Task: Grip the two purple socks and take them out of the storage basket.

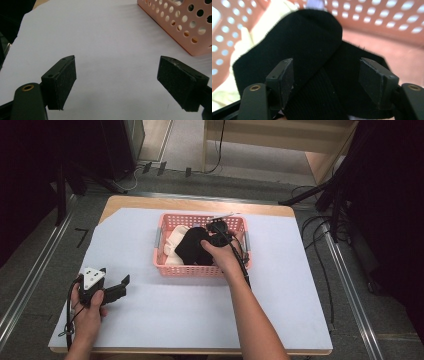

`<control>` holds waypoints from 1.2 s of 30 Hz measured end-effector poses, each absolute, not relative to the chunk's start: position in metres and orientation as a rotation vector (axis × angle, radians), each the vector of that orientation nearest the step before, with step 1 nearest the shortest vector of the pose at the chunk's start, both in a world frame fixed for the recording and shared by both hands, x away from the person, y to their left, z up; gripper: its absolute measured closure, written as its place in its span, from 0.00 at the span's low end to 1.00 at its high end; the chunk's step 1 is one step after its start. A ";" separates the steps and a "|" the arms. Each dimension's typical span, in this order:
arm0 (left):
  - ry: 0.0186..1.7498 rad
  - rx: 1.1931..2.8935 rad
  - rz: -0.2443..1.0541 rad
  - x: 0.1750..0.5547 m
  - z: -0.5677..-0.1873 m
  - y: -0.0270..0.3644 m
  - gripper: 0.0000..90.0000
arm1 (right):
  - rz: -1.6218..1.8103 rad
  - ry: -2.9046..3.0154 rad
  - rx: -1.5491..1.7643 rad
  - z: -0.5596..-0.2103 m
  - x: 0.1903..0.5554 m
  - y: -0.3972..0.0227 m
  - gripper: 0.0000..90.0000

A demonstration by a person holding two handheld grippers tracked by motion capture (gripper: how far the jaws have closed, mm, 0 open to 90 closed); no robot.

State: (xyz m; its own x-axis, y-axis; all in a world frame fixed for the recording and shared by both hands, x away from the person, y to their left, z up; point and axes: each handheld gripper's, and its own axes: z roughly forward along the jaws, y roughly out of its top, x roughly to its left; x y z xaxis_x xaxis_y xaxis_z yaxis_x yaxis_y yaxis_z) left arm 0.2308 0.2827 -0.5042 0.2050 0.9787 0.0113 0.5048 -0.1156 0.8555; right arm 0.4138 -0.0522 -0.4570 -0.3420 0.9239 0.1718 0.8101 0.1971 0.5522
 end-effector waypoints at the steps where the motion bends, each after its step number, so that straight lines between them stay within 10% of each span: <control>1: 1.398 1.733 0.801 0.231 -0.504 0.283 0.18 | 0.848 2.269 1.671 -0.457 0.414 -0.052 0.31; 7: 1.392 1.738 0.807 0.231 -0.505 0.283 0.18 | 0.716 2.402 1.814 -0.466 0.426 -0.051 0.35; 12: 1.398 1.737 0.799 0.231 -0.504 0.283 0.18 | 0.766 2.487 1.786 -0.467 0.428 -0.051 0.87; 16: 1.401 1.734 0.795 0.231 -0.504 0.283 0.18 | 0.831 2.459 1.717 -0.462 0.423 -0.050 0.96; 30: 1.399 1.738 0.797 0.231 -0.504 0.282 0.18 | 0.941 1.989 1.647 -0.422 0.409 -0.095 0.97; 36: 1.399 1.746 0.795 0.232 -0.504 0.282 0.18 | 0.960 1.952 1.641 -0.428 0.410 -0.100 0.64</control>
